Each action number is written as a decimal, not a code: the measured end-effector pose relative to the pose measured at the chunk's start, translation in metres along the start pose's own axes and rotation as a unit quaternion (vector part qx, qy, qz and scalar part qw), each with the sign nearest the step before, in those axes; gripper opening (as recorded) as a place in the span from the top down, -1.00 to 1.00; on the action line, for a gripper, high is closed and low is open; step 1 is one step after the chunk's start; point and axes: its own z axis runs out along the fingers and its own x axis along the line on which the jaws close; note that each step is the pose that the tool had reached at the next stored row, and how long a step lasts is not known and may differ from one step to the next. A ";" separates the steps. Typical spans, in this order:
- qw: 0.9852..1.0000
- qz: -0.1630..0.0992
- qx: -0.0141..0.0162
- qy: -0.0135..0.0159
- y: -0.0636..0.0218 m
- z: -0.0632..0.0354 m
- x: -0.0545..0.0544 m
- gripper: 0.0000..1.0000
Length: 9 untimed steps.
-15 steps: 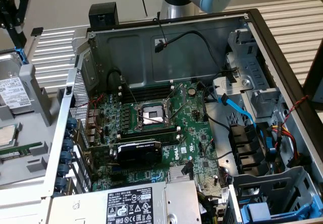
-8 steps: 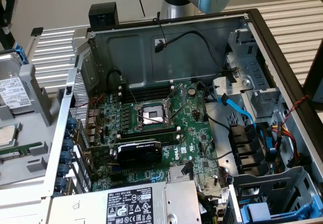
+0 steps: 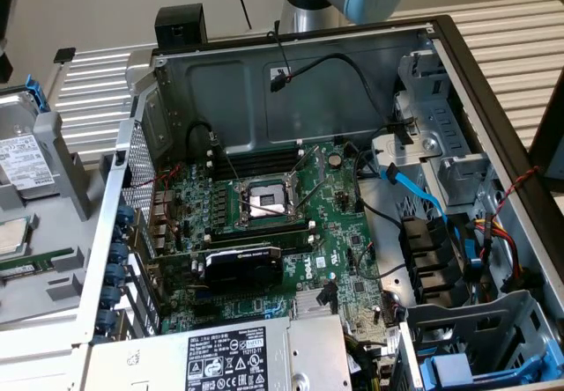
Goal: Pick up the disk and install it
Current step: 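Reach for the disk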
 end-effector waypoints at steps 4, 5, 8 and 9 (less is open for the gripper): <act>1.000 -0.001 0.000 0.009 0.0065 0.0000 0.004 0.79; 1.000 -0.002 0.001 0.011 0.0080 0.0000 0.005 0.79; 1.000 -0.003 0.002 0.018 0.0138 -0.0012 0.008 0.79; 1.000 -0.003 0.002 0.019 0.0166 -0.0024 0.009 0.79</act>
